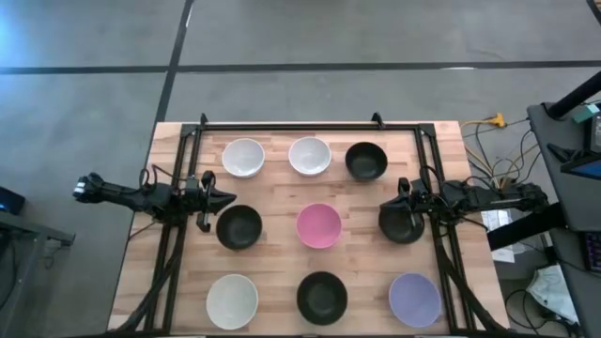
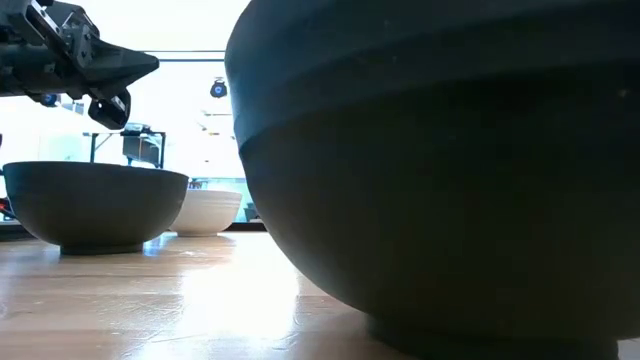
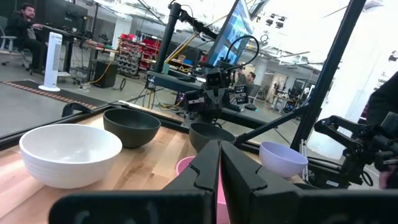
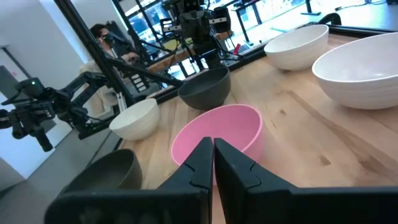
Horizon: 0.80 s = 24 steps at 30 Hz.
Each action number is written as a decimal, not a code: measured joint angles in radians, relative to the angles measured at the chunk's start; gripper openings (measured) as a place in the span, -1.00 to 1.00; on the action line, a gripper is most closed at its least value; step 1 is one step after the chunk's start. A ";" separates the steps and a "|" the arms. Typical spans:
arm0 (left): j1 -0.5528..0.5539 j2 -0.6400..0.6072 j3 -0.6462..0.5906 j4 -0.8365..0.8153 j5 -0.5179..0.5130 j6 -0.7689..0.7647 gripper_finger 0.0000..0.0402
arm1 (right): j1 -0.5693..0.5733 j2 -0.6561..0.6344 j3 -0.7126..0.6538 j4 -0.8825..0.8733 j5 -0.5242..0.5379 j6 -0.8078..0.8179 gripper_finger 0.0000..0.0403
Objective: Nest bowls inside each other
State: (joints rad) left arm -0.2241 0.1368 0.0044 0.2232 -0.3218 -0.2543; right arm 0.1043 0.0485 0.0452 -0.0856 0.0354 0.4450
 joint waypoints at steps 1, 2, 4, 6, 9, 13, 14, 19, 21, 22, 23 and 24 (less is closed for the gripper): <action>0.000 0.000 0.000 0.000 0.000 0.000 -1.00 | 0.000 0.000 0.000 0.000 0.000 0.000 -0.96; 0.000 0.000 0.000 0.000 0.000 0.000 -1.00 | 0.000 0.000 0.000 0.000 0.000 0.000 -0.96; 0.000 0.000 0.000 0.000 0.000 0.000 -1.00 | 0.000 0.000 0.000 0.005 0.000 0.002 -0.96; 0.000 0.000 0.000 0.000 0.000 0.000 -1.00 | 0.000 0.000 0.000 0.031 0.001 0.033 -0.96; 0.000 0.000 0.000 0.000 0.000 0.000 -1.00 | 0.000 0.000 0.000 0.137 0.001 0.283 -0.96; 0.000 0.000 0.000 0.000 0.000 0.000 -1.00 | 0.000 0.000 0.000 0.312 0.041 0.694 -0.96; 0.000 0.000 0.000 0.000 0.000 0.000 -1.00 | 0.000 0.002 0.000 0.358 0.091 0.755 -0.96; 0.000 0.000 0.000 0.001 0.000 0.000 -1.00 | 0.000 0.008 -0.001 0.597 0.487 0.909 -0.96; 0.000 0.000 0.000 0.000 0.000 0.000 -1.00 | -0.001 0.018 -0.001 0.725 0.606 0.880 -0.96; 0.000 0.000 0.000 0.001 0.000 0.000 -1.00 | 0.000 0.031 -0.001 0.799 0.639 0.837 -0.96; 0.000 0.000 0.000 0.000 0.000 0.000 -1.00 | 0.000 0.048 -0.001 0.885 0.650 0.784 -0.96; 0.000 0.000 0.000 0.000 0.000 0.000 -1.00 | 0.000 0.068 0.003 0.967 0.650 0.725 -0.96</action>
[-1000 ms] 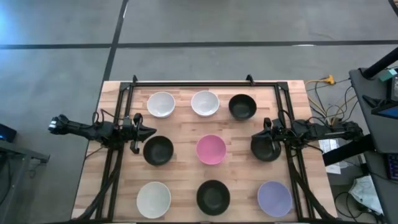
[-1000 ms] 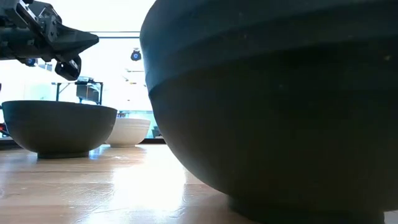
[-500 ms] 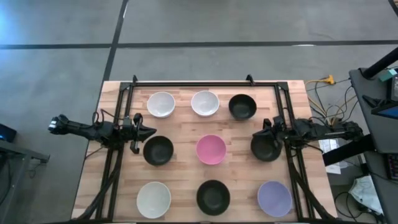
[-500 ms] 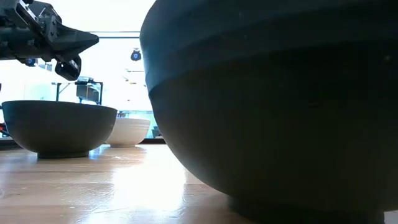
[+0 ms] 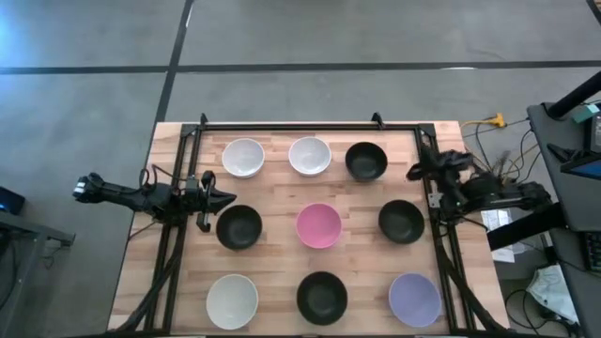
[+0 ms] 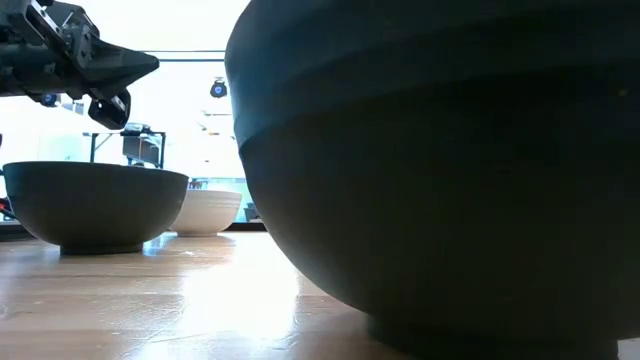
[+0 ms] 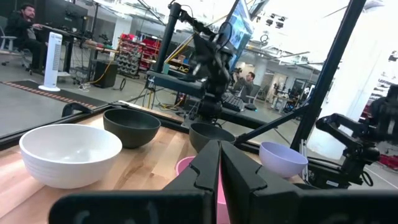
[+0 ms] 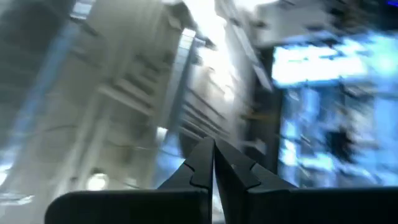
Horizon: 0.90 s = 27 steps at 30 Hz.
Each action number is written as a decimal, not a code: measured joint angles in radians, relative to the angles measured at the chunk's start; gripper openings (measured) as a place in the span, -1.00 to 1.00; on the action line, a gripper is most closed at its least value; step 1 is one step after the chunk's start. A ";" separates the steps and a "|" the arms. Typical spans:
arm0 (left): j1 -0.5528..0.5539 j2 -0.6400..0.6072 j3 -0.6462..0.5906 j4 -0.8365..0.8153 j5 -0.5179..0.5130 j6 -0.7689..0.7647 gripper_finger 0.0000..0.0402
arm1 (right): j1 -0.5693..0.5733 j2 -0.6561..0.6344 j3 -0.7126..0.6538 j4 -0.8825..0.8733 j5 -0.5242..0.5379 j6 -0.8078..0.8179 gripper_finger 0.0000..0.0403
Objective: Nest bowls inside each other
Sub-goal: Stack the top right white bowl on top of the pink bowl
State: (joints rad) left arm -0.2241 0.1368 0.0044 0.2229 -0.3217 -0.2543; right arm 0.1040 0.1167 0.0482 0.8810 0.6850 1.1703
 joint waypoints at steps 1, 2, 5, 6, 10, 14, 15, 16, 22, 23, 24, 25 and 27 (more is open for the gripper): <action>0.000 0.000 0.000 0.000 0.000 0.000 -1.00 | 0.000 0.027 0.018 0.069 -0.009 -0.063 -0.96; 0.000 0.000 0.000 0.001 0.000 0.000 -1.00 | 0.000 0.059 0.047 0.119 -0.032 -0.121 -0.96; 0.000 0.000 0.000 0.000 -0.001 0.138 -1.00 | 0.000 0.178 0.197 0.164 -0.133 -0.292 -0.96; 0.000 0.000 0.000 0.001 -0.001 0.208 -1.00 | 0.000 0.227 0.258 0.164 -0.182 -0.359 -0.96; 0.000 0.000 0.000 0.000 -0.001 0.399 -1.00 | 0.000 0.462 0.515 0.137 -0.442 -0.610 -0.96; 0.000 0.000 0.000 0.002 -0.002 0.525 -1.00 | 0.000 0.671 0.759 0.019 -0.607 -0.818 -0.96; 0.000 0.000 0.000 0.002 -0.003 0.573 -1.00 | 0.000 0.715 0.816 -0.018 -0.623 -0.854 -0.96; 0.000 0.000 0.000 0.002 -0.003 0.609 -1.00 | 0.000 0.760 0.873 -0.054 -0.633 -0.887 -0.96; 0.000 -0.001 0.000 0.030 -0.006 0.631 -1.00 | 0.000 0.985 1.163 -0.294 -0.632 -1.116 -0.96; 0.000 -0.001 0.000 0.052 -0.005 0.628 -1.00 | 0.000 1.019 1.207 -0.325 -0.632 -1.150 -0.96; 0.000 -0.001 0.000 0.075 -0.005 0.627 -1.00 | 0.000 1.050 1.249 -0.351 -0.632 -1.176 -0.96; 0.000 -0.001 0.000 0.104 -0.005 0.627 -1.00 | 0.000 1.079 1.289 -0.377 -0.632 -1.201 -0.96; 0.000 -0.001 0.000 0.189 -0.005 0.627 -1.00 | 0.000 1.133 1.367 -0.452 -0.632 -1.241 -0.96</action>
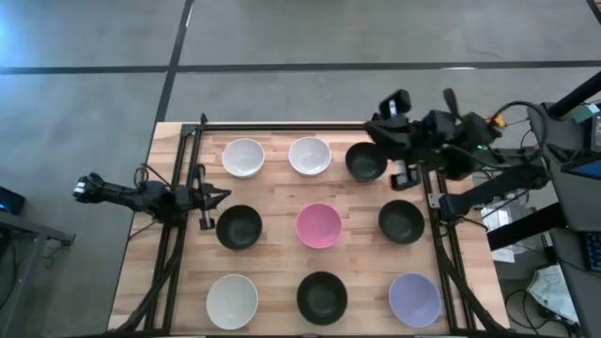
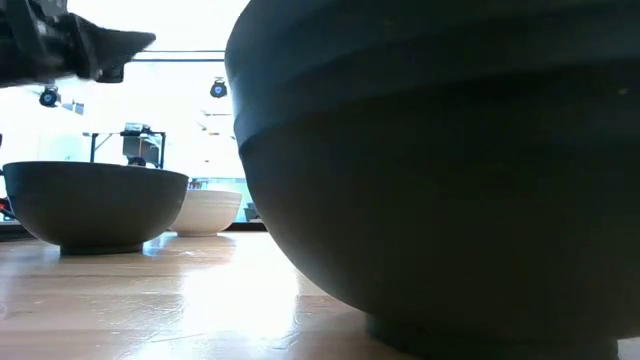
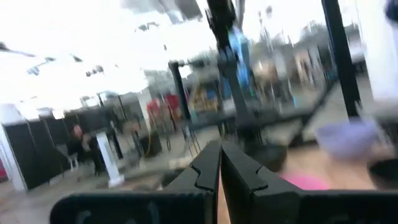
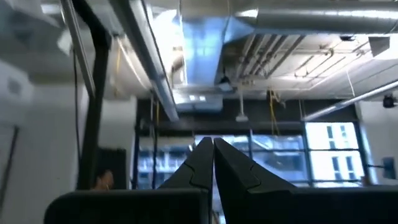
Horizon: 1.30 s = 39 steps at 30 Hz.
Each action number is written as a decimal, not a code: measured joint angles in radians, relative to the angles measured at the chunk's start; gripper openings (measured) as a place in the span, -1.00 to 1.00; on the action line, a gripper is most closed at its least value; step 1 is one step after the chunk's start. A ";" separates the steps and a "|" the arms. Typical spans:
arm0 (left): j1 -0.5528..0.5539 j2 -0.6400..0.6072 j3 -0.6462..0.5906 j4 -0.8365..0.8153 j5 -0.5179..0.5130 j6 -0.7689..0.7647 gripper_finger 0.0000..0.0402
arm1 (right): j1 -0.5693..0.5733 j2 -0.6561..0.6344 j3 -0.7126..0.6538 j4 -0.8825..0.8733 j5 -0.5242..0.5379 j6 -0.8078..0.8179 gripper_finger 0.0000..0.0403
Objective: Nest bowls inside each other
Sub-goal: Stack the top right white bowl on top of the pink bowl
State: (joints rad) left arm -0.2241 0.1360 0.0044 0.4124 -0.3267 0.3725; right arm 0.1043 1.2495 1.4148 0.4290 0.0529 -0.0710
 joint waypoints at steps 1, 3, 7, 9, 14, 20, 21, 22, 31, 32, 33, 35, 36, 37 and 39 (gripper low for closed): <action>0.000 0.000 0.000 0.052 0.000 0.000 -1.00 | 0.000 0.023 0.037 -0.060 0.000 -0.016 -0.96; 0.000 0.000 0.000 0.156 0.000 0.000 -1.00 | 0.000 0.067 0.114 -0.231 0.000 -0.044 -0.96; 0.000 -0.001 0.000 0.379 0.000 -0.001 -1.00 | 0.000 0.145 0.269 -0.667 0.015 -0.112 -0.96; 0.000 -0.001 0.000 0.477 0.000 -0.002 -1.00 | 0.000 0.183 0.339 -0.880 0.064 -0.144 -0.96; 0.000 -0.001 -0.001 0.639 0.000 -0.002 -1.00 | -0.009 0.296 0.479 -1.341 0.117 -0.151 -0.96; 0.000 -0.001 -0.001 0.764 0.000 -0.003 -1.00 | -0.041 0.422 0.577 -1.726 0.116 -0.158 -0.96; 0.000 -0.001 -0.001 0.778 0.000 -0.003 -1.00 | -0.051 0.439 0.580 -1.762 0.116 -0.158 -0.96; 0.000 -0.001 -0.001 0.786 0.001 -0.003 -1.00 | -0.060 0.453 0.581 -1.789 0.116 -0.158 -0.96; 0.000 -0.001 0.011 0.820 0.056 -0.202 -1.00 | -0.256 0.532 0.450 -1.800 0.096 0.142 -0.96; 0.000 -0.001 0.011 0.824 0.056 -0.207 -1.00 | -0.289 0.534 0.423 -1.783 0.076 0.158 -0.96; 0.000 -0.001 0.011 0.830 0.056 -0.209 -1.00 | -0.320 0.533 0.393 -1.757 0.045 0.158 -0.96; 0.000 -0.001 0.012 0.848 0.056 -0.210 -1.00 | -0.378 0.520 0.327 -1.654 -0.043 0.136 -0.96; 0.000 -0.001 0.013 0.855 0.057 -0.210 -1.00 | -0.406 0.510 0.295 -1.590 -0.103 0.128 -0.96; 0.000 -0.001 0.013 0.860 0.061 -0.210 -1.00 | -0.431 0.502 0.263 -1.525 -0.167 0.126 -0.96; 0.000 -0.001 0.013 0.871 0.068 -0.210 -1.00 | -0.475 0.491 0.209 -1.397 -0.284 0.126 -0.96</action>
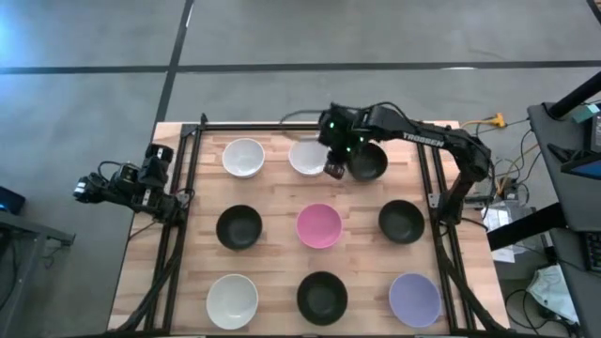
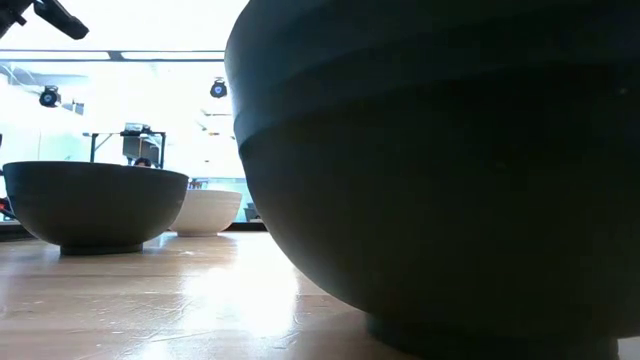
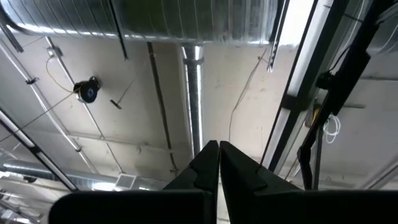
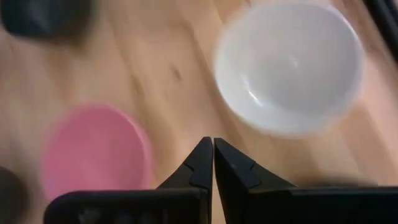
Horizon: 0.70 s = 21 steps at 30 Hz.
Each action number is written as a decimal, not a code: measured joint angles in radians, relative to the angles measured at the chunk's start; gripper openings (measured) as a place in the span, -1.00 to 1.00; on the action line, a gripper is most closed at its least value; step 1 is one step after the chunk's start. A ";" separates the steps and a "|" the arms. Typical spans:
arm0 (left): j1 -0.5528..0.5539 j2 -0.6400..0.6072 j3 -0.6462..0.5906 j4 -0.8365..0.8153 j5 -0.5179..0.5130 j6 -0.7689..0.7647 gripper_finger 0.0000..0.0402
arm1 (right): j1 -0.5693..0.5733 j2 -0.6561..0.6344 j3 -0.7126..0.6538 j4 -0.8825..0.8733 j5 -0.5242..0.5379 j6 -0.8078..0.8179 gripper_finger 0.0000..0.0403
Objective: Nest bowls inside each other
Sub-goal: Stack the top right white bowl on top of the pink bowl
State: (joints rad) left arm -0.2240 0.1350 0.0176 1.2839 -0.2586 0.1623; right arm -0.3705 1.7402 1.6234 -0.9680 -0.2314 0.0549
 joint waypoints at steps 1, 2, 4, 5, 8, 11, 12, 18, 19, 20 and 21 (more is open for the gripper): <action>0.000 0.000 0.001 0.000 0.000 0.000 -1.00 | -0.019 -0.002 -0.022 0.052 -0.043 -0.003 -0.96; 0.000 0.000 0.001 0.000 0.000 0.000 -1.00 | -0.034 -0.002 -0.039 0.085 -0.073 -0.010 -0.96; 0.000 0.000 0.001 0.011 0.005 -0.001 -1.00 | -0.054 -0.002 -0.063 0.153 -0.089 -0.043 -0.96; 0.000 0.000 0.001 0.021 0.006 0.000 -1.00 | -0.059 -0.002 -0.075 0.187 -0.089 -0.072 -0.96; 0.000 0.000 0.002 0.022 0.006 0.001 -1.00 | -0.063 -0.003 -0.112 0.275 -0.090 -0.214 -0.96; 0.000 0.000 0.002 0.024 0.005 0.008 -1.00 | -0.055 -0.002 -0.131 0.347 -0.090 -0.414 -0.96; 0.000 0.000 0.002 0.024 0.004 0.009 -1.00 | -0.049 -0.002 -0.132 0.349 -0.090 -0.506 -0.96; 0.000 0.000 0.002 0.026 0.002 0.010 -1.00 | -0.001 -0.003 -0.129 0.323 -0.047 -0.866 -0.96; 0.000 0.000 0.002 0.026 0.000 0.011 -1.00 | 0.006 0.000 -0.128 0.323 -0.026 -0.867 -0.96; 0.000 0.000 0.002 0.026 -0.001 0.011 -1.00 | 0.011 0.006 -0.126 0.322 0.004 -0.867 -0.96; 0.000 0.000 0.002 0.026 -0.001 0.011 -1.00 | 0.014 0.011 -0.125 0.320 0.032 -0.863 -0.96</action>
State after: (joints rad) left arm -0.2240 0.1349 0.0200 1.3098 -0.2596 0.1730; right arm -0.3566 1.7514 1.4988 -0.6480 -0.1991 -0.8083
